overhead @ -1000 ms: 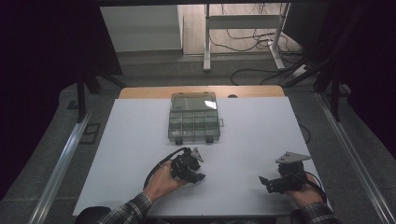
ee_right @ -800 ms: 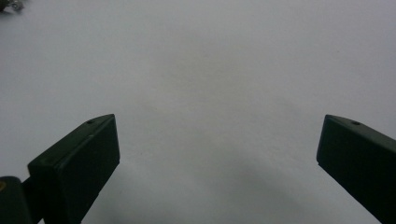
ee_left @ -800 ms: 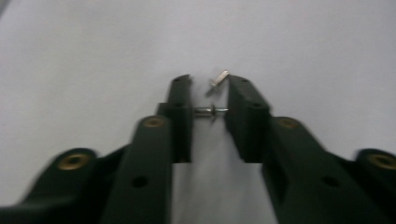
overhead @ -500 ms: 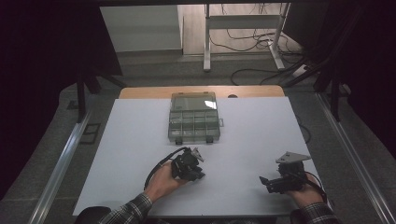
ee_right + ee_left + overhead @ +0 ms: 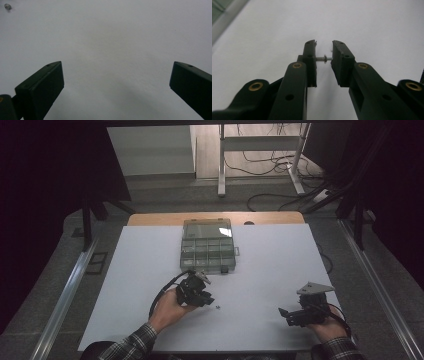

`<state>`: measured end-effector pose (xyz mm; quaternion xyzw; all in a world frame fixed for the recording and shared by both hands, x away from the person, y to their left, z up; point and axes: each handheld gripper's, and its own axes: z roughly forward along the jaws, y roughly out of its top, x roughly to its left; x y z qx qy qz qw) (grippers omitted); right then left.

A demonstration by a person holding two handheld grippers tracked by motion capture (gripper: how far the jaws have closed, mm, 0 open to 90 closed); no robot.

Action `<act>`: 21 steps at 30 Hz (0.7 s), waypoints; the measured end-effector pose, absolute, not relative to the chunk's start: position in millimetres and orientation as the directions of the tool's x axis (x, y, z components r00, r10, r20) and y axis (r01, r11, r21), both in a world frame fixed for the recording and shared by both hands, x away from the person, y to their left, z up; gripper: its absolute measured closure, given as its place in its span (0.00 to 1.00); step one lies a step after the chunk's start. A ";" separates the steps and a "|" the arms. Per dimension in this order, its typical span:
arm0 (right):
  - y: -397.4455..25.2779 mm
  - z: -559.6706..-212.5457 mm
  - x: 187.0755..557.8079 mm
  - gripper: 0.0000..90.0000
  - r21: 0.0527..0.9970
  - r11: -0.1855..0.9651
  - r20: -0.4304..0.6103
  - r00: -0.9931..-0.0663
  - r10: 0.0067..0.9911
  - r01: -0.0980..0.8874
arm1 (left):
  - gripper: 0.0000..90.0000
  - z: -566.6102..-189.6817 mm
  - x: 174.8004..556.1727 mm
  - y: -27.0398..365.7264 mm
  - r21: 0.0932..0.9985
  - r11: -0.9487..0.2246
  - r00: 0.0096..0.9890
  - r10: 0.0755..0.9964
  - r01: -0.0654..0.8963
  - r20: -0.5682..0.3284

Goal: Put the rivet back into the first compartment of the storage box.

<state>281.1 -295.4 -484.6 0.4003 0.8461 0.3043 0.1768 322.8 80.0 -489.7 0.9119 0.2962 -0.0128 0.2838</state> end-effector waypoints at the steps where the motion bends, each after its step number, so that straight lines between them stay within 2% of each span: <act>1: -295.1 -484.6 281.1 0.00 0.657 0.496 -0.058 -0.619 0.783 0.567 | 0.83 -488.3 323.4 81.3 0.512 -0.659 0.821 0.537 0.551 -0.192; 21: -293.2 -485.8 281.3 0.00 0.650 0.504 -0.058 -0.624 0.779 0.568 | 0.83 -455.9 358.7 119.0 0.541 -0.580 0.763 0.616 0.609 -0.198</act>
